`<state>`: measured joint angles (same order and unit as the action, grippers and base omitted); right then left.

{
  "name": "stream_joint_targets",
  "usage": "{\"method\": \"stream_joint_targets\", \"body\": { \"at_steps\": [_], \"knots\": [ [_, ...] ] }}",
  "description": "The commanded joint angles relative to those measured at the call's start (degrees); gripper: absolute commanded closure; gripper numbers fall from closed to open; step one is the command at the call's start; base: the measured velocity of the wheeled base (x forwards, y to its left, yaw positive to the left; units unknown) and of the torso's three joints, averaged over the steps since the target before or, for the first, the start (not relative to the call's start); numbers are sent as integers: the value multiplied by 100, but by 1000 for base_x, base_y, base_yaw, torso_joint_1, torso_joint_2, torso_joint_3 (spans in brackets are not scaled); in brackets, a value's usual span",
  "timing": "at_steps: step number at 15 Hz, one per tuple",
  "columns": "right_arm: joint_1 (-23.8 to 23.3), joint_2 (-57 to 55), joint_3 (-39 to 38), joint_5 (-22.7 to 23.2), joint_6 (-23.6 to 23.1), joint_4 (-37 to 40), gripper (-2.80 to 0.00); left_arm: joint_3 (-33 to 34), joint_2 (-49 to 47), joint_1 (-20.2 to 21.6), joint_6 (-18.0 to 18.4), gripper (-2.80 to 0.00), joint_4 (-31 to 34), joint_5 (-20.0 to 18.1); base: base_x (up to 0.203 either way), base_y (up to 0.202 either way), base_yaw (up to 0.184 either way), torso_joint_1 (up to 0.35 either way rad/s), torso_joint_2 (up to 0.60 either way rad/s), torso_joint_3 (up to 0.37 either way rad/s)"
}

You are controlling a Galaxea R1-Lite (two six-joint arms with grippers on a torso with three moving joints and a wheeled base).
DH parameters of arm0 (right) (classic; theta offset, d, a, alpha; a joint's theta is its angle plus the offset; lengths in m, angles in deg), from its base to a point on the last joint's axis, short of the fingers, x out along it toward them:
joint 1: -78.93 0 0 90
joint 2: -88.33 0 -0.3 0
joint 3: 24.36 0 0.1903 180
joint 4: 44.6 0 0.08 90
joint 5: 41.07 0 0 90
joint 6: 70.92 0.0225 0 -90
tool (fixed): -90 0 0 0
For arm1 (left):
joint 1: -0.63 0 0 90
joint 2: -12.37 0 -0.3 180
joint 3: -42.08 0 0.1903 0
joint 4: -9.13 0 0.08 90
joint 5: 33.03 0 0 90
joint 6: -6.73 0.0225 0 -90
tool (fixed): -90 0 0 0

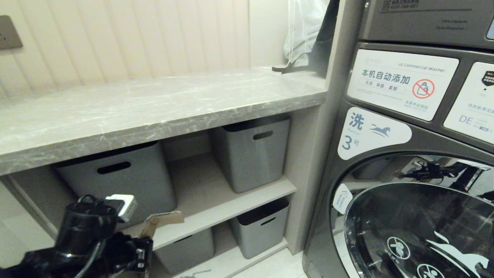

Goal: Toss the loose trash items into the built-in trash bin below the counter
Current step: Put the garbage in the trash can

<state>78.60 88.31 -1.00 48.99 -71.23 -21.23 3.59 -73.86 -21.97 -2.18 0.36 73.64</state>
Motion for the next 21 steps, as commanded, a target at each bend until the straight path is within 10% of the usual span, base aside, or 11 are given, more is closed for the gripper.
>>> {"method": "stream_joint_targets", "body": {
  "at_steps": [1,9,21],
  "knots": [
    [-2,2,0,2,-5,0,0,528,1333,46,212,0,-24,7,0,0,0,0,0,0],
    [5,2,0,2,-5,0,0,1518,4097,1700,1613,0,5,-1509,0,0,0,0,0,0],
    [-2,2,0,2,4,0,0,1505,8500,2336,1612,0,2694,-2104,0,0,0,0,0,0]
  ]
}}
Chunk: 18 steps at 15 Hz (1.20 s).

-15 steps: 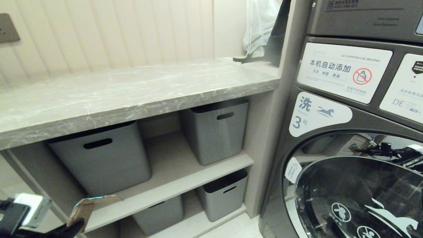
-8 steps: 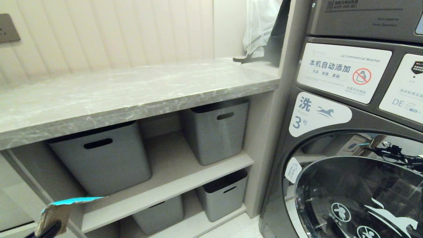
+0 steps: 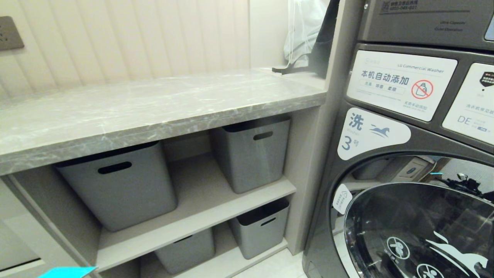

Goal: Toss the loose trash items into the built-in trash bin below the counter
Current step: Put the garbage in the trash can

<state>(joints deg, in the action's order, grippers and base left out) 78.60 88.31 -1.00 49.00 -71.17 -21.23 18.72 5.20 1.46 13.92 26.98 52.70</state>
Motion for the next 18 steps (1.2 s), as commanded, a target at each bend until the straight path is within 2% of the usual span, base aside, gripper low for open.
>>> {"method": "stream_joint_targets", "body": {
  "at_steps": [1,2,3,18],
  "knots": [
    [2,2,0,1,-6,0,0,-3,738,-19,-7,0,321,94,0,0,0,0,0,0],
    [-2,2,0,1,3,0,0,-39,733,-27,-136,0,701,339,0,0,0,0,0,0],
    [1,2,0,1,-2,0,0,-44,727,-30,-192,0,692,357,0,0,0,0,0,0],
    [-2,2,0,28,-116,-9,0,-53,727,-30,-78,0,701,321,0,0,0,0,0,0]
  ]
}}
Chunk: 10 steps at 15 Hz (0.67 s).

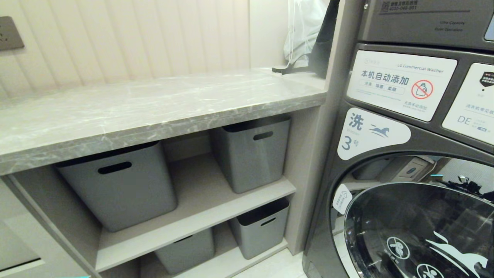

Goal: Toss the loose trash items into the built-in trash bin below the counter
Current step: Put the garbage in the trash can

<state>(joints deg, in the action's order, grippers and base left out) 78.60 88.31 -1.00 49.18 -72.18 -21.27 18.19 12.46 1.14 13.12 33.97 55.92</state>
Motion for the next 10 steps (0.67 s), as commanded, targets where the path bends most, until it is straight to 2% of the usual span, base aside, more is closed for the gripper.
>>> {"method": "stream_joint_targets", "body": {
  "at_steps": [1,4,10],
  "knots": [
    [-2,2,0,10,-24,-5,0,0,0,2,3,0,2,-6,0,0,0,0,0,0],
    [-2,2,0,18,-32,-5,0,0,0,2,12,0,2,-10,1,-7,23,2,2,0],
    [-2,2,0,18,-33,-5,0,0,0,2,38,0,2,-36,3,-9,166,3,3,5]
  ]
}}
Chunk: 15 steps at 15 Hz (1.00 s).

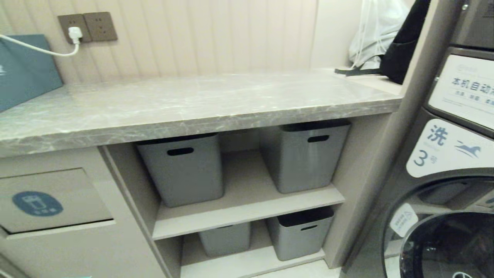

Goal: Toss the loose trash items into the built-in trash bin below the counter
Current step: Put the garbage in the trash can

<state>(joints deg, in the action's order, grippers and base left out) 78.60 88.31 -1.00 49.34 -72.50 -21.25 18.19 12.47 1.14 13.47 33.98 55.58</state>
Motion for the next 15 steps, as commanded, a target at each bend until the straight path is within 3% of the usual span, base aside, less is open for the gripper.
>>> {"method": "stream_joint_targets", "body": {
  "at_steps": [1,5,15],
  "knots": [
    [-2,2,0,2,-1,2,0,0,-1,2,3,0,1,-2,2,-9,177,2,2,0],
    [-2,2,0,-6,8,2,0,0,-1,2,3,0,1,-2,2,-5,128,3,3,3],
    [-2,2,0,-33,140,2,0,17,-1,2,152,0,-17,-37,0,0,0,0,0,0]
  ]
}}
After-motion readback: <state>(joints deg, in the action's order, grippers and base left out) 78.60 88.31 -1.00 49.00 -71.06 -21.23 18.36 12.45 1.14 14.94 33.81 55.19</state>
